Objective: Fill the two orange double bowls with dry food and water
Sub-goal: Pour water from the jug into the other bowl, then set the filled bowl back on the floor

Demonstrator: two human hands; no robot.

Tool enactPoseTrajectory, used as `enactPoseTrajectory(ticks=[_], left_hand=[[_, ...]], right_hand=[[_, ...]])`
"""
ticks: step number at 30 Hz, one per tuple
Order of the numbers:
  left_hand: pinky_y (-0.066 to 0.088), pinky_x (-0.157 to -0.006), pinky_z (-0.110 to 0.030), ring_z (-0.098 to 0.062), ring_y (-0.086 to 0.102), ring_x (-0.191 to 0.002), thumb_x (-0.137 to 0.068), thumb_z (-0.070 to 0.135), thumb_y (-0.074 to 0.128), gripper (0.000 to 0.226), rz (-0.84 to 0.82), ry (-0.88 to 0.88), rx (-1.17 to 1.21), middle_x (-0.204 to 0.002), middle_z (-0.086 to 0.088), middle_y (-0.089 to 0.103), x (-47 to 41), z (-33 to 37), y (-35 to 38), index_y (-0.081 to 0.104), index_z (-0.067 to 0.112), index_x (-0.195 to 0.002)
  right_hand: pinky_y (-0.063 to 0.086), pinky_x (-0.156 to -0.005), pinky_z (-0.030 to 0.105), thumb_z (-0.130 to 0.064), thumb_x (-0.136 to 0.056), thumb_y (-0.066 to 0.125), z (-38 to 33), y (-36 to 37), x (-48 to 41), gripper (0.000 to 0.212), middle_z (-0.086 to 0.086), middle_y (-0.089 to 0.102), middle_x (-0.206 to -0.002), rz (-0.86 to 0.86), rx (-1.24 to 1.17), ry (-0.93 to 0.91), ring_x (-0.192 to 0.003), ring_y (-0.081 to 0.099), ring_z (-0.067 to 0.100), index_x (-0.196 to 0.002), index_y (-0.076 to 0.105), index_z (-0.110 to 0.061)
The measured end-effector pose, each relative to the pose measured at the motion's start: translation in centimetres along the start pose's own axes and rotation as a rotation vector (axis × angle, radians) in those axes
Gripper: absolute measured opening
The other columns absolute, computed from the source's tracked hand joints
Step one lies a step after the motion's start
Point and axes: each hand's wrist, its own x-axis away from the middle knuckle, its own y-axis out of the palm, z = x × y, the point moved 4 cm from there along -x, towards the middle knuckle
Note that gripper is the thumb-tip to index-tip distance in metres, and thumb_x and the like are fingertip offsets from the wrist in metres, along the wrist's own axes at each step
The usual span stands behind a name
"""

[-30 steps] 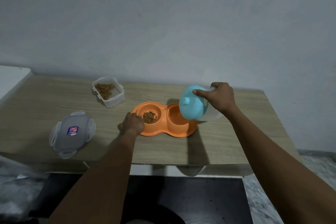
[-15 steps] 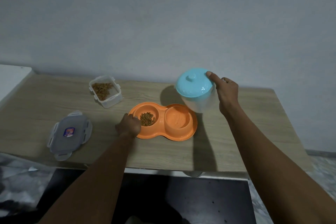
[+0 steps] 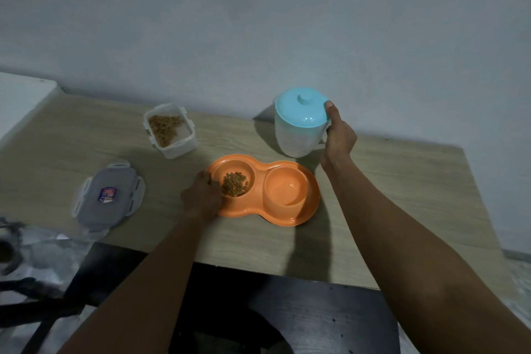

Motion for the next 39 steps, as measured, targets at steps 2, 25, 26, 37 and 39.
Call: enactPoseTrajectory(ticks=[2, 25, 26, 37, 39], left_hand=[[0.030, -0.111, -0.042, -0.044, 0.045, -0.128, -0.104, 0.027, 0.034, 0.042, 0.005, 0.010, 0.006, -0.144, -0.016, 0.049, 0.2, 0.1, -0.1, 0.048, 0.012, -0.141], [0.047, -0.106, -0.047, -0.032, 0.056, -0.124, -0.069, 0.032, 0.071, 0.071, -0.094, -0.111, 0.509, -0.139, -0.008, 0.059, 1.5, -4.8, -1.7, 0.056, 0.022, -0.137], [0.049, -0.103, -0.047, -0.030, 0.059, -0.120, -0.066, 0.031, 0.072, 0.068, -0.087, -0.120, 0.539, -0.135, -0.007, 0.062, 2.1, -5.4, -1.8, 0.059, 0.024, -0.133], [0.052, -0.100, -0.041, -0.024, 0.065, -0.106, -0.074, 0.023, 0.076, 0.042, -0.067, -0.075, 0.664, -0.114, 0.000, 0.071, 14.0, -1.0, 0.1, 0.071, 0.024, -0.117], [0.052, -0.100, -0.041, -0.023, 0.065, -0.105, -0.072, 0.024, 0.076, 0.042, -0.066, -0.041, 0.664, -0.113, 0.000, 0.072, 17.0, 1.8, 1.9, 0.073, 0.025, -0.114]], right_hand=[[0.043, -0.064, 0.028, -0.046, -0.078, 0.081, 0.1, -0.2, -0.8, 0.048, 0.001, 0.056, -0.071, 0.005, 0.009, 0.005, -0.069, 0.054, 0.017, -0.091, 0.069, -0.001], [0.047, -0.102, 0.036, -0.020, -0.093, 0.061, 10.7, -8.5, 13.1, 0.038, 0.010, 0.064, -0.135, 0.105, 0.542, 0.028, -0.122, 0.059, 0.030, -0.130, 0.068, -0.018], [0.048, -0.101, 0.037, -0.019, -0.092, 0.063, 10.6, -9.1, 13.5, 0.036, 0.009, 0.064, -0.135, 0.107, 0.517, 0.039, -0.119, 0.059, 0.029, -0.128, 0.070, -0.019], [0.052, -0.099, 0.040, -0.020, -0.087, 0.071, 6.0, -20.5, 16.1, 0.015, 0.006, 0.070, -0.123, 0.107, 0.370, -0.032, -0.113, 0.062, 0.026, -0.100, 0.077, -0.023], [0.052, -0.100, 0.041, -0.020, -0.086, 0.072, 4.2, -24.8, 15.5, 0.011, 0.006, 0.071, -0.121, 0.119, 0.344, -0.065, -0.112, 0.063, 0.026, -0.095, 0.077, -0.024]])
